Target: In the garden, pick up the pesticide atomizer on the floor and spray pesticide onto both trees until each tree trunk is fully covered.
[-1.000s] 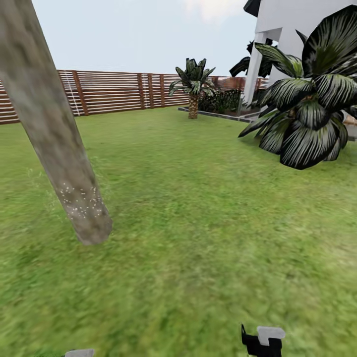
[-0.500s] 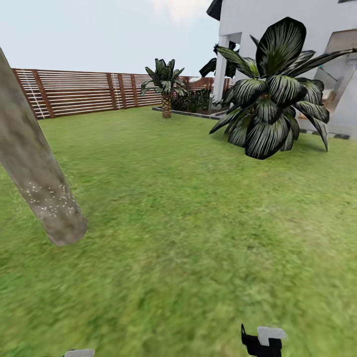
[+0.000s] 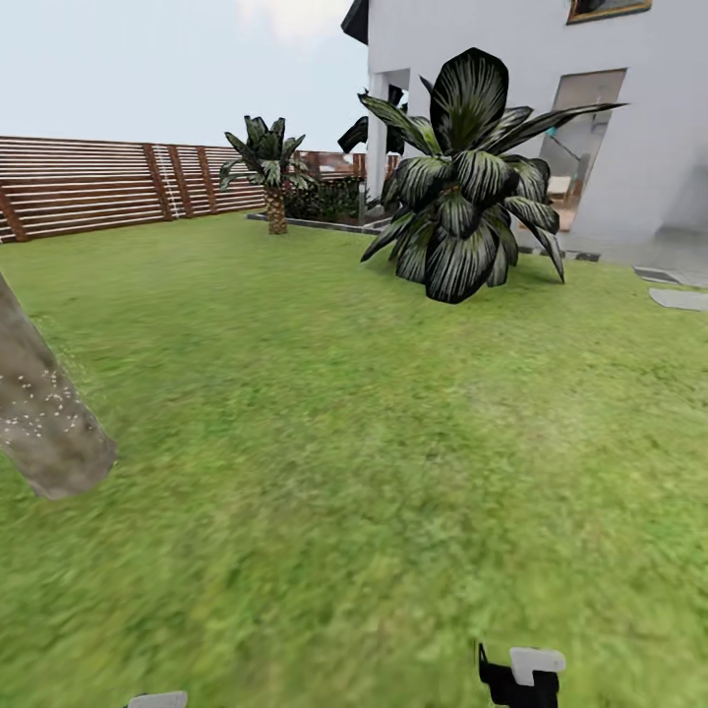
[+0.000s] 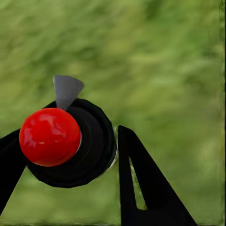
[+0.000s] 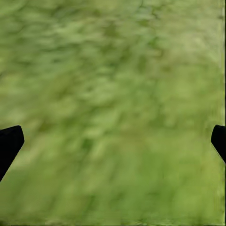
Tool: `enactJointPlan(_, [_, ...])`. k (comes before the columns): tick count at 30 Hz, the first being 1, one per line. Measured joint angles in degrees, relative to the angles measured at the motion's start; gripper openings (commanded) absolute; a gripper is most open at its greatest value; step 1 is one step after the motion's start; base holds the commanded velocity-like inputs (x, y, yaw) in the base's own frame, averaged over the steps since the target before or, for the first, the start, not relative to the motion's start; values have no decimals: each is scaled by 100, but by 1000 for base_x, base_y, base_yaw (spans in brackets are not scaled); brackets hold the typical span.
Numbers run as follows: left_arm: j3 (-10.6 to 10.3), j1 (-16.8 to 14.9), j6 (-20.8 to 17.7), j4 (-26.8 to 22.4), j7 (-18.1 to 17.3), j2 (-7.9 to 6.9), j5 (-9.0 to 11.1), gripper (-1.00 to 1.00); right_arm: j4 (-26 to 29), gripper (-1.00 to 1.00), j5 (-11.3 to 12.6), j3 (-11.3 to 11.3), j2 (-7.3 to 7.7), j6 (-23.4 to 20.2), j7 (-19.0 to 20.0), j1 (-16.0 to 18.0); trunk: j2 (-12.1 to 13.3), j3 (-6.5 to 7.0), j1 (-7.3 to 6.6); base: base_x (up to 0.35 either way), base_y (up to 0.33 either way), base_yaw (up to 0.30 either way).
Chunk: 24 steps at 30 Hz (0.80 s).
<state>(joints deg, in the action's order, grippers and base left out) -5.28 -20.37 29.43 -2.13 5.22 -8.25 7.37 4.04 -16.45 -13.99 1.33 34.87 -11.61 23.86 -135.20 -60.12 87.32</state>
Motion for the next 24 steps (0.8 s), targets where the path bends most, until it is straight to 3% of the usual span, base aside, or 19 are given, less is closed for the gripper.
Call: enactJointPlan(24, [2,0,-1,-1,39,0,1,-100,0,100,-4,0,0,1,0,0,0,0,-1,-266,-176,-300])
